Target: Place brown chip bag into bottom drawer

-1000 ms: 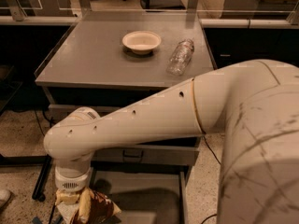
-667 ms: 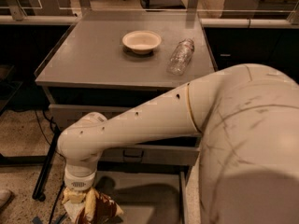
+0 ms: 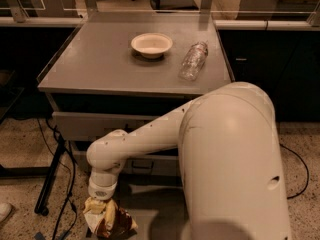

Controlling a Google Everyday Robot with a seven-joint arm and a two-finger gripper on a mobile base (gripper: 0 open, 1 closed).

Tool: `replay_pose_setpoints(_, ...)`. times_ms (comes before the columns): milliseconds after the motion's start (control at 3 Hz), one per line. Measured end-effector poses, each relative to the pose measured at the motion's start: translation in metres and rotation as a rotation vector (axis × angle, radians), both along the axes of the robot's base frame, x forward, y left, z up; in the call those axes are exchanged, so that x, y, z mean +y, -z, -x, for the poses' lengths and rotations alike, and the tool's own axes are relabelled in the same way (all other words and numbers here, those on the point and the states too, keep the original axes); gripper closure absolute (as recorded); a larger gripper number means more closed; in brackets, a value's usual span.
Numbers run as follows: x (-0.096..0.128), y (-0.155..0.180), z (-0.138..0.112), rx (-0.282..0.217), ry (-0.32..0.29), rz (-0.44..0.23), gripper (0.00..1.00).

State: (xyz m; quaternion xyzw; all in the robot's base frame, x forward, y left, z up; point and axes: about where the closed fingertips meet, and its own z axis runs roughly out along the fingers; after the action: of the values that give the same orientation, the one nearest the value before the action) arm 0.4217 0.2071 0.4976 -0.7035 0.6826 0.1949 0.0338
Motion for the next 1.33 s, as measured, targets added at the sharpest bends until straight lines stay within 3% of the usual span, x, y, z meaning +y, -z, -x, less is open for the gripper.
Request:
replay_pose_setpoints(667, -0.009, 0.013, -0.006, 0.013, 0.032, -0.009, 1.00)
replay_pose_setpoints(1000, -0.039, 0.034, -0.027, 0.011, 0.103, 0.014, 1.00)
replay_pose_setpoints(1333, -0.082, 0.058, -0.044, 0.010, 0.194, 0.048, 1.00)
